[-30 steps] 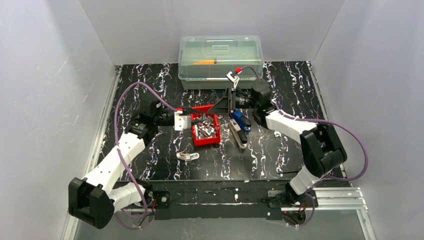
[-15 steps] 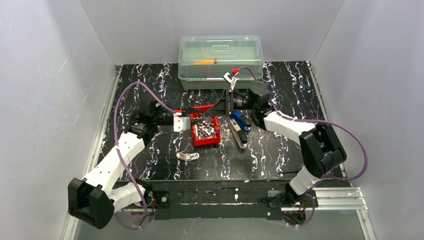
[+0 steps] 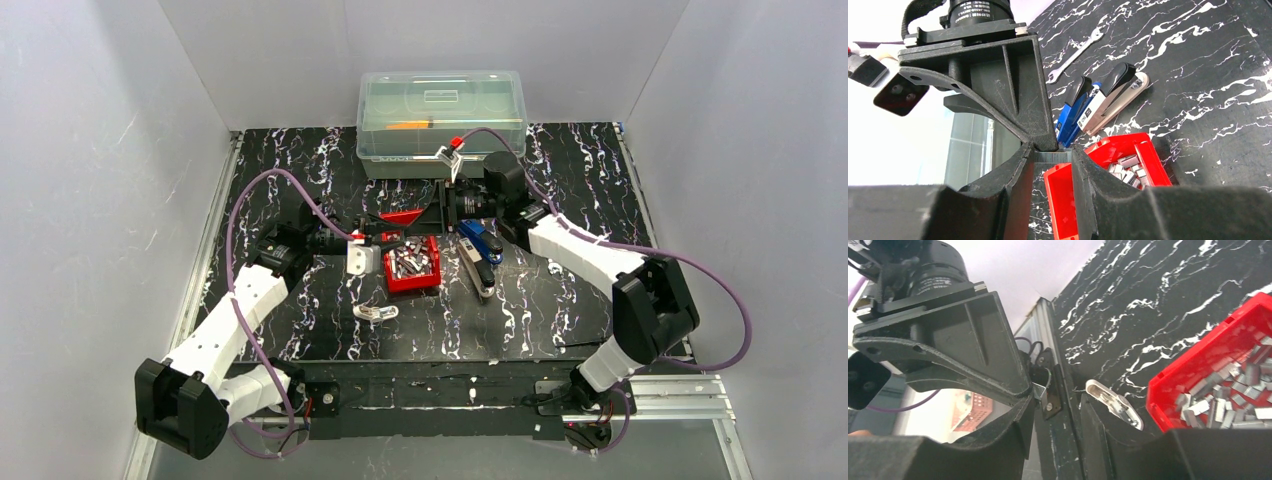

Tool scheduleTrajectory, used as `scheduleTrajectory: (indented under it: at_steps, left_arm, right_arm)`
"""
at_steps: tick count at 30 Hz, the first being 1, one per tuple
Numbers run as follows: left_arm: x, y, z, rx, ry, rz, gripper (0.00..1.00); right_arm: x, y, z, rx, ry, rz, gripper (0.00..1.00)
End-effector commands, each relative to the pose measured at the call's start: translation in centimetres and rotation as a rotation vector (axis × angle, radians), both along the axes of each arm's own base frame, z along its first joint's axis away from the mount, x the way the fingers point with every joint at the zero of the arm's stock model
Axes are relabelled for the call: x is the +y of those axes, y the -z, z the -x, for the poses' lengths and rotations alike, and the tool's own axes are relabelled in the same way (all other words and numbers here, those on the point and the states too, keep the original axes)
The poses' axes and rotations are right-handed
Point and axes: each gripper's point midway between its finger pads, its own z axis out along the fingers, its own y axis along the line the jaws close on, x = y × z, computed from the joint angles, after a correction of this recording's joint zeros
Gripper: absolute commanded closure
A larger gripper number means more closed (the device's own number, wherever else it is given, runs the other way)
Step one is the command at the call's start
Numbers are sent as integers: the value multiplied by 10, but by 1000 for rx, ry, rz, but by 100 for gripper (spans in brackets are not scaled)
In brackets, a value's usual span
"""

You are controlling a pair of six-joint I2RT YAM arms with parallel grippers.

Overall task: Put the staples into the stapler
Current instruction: Adjust the staple.

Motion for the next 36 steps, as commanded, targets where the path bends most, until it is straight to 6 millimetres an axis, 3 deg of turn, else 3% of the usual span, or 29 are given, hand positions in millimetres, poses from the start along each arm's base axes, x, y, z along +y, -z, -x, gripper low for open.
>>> scheduleTrajectory:
  at_steps: [1,15,30,36]
  left_arm:
    - [-3,-5,16,-36,70,-5,73]
    - [-2,-6,15,-30,53,-18,74]
    - [0,-1,14,-24,41,-30,74]
    - [0,4,8,-29,23,-48,74]
  right_arm:
    - [-2,-27,-8,-150,84,15,50]
    - [-4,-33,8,-193,19,-16,39]
    - [-6,-43,9,-226,28,-13,35]
    - [5,-37,9,-232,49,34,36]
